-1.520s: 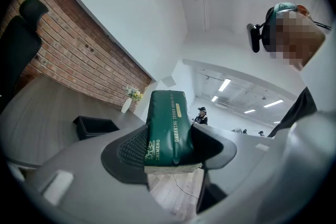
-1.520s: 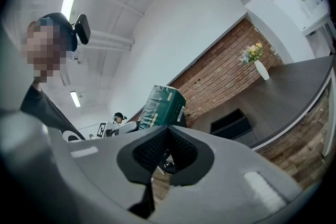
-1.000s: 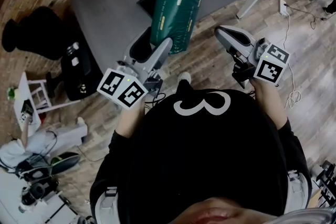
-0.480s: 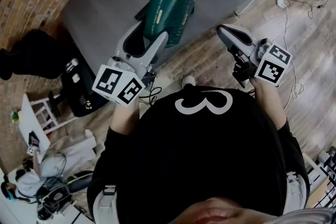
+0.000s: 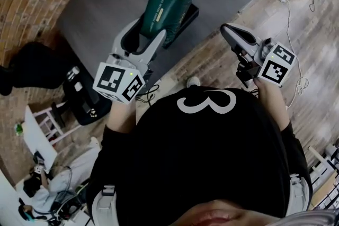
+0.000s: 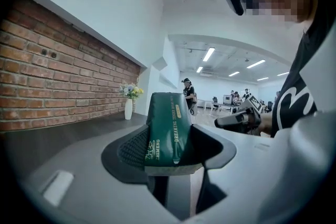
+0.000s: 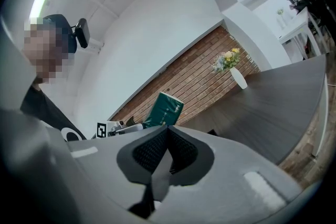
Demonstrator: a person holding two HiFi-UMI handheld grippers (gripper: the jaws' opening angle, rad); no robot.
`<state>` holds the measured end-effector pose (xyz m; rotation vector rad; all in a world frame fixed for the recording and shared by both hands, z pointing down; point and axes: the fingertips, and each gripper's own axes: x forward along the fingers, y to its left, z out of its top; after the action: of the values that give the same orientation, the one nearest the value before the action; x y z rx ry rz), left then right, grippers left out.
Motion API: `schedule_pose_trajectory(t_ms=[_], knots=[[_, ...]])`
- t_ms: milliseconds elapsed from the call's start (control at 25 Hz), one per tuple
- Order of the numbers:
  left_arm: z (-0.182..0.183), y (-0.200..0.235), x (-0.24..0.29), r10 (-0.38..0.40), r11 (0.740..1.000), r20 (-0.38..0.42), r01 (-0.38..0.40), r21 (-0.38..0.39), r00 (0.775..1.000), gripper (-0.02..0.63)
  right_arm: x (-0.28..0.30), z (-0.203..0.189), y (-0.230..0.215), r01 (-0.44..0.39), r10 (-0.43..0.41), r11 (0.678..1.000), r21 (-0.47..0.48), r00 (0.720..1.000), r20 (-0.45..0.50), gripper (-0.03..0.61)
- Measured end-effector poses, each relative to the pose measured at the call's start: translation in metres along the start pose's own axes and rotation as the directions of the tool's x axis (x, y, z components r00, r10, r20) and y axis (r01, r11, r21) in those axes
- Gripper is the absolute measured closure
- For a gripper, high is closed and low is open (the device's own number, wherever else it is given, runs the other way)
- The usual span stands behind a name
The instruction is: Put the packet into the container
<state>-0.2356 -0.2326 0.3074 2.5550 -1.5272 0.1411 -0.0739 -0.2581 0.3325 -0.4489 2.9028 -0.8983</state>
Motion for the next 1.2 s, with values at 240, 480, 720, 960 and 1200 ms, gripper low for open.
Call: schedule_pose_trajectory(t_ms=[240,480,720,960,1200], knots=[[-0.03,0.024,0.016,-0.025,0.996,-0.079,0.032,0.086,0.997,0.336,0.007,-0.002,-0.011,0.035,-0.035,0.999,0.007,0.999,-0.001,0.577],[-0.06,0.043,0.034,-0.047,0.986,-0.182,0.074,0.147,0.982,0.336,0.014,-0.003,-0.023,0.065,-0.065,0.998,0.015,0.998,-0.006,0.577],[-0.099,0.044,0.05,-0.069,0.974,-0.3,0.129,0.186,0.951,0.336,0.016,-0.002,-0.033,0.09,-0.09,0.996,0.018,0.996,-0.006,0.577],[-0.122,0.055,0.065,-0.084,0.97,-0.362,0.158,0.182,0.928,0.336,0.02,-0.002,-0.045,0.117,-0.116,0.992,0.037,0.993,-0.011,0.577],[-0.142,0.059,0.069,-0.082,0.974,-0.415,0.16,0.158,0.906,0.336,0.016,-0.007,-0.053,0.137,-0.137,0.989,0.051,0.991,-0.001,0.577]])
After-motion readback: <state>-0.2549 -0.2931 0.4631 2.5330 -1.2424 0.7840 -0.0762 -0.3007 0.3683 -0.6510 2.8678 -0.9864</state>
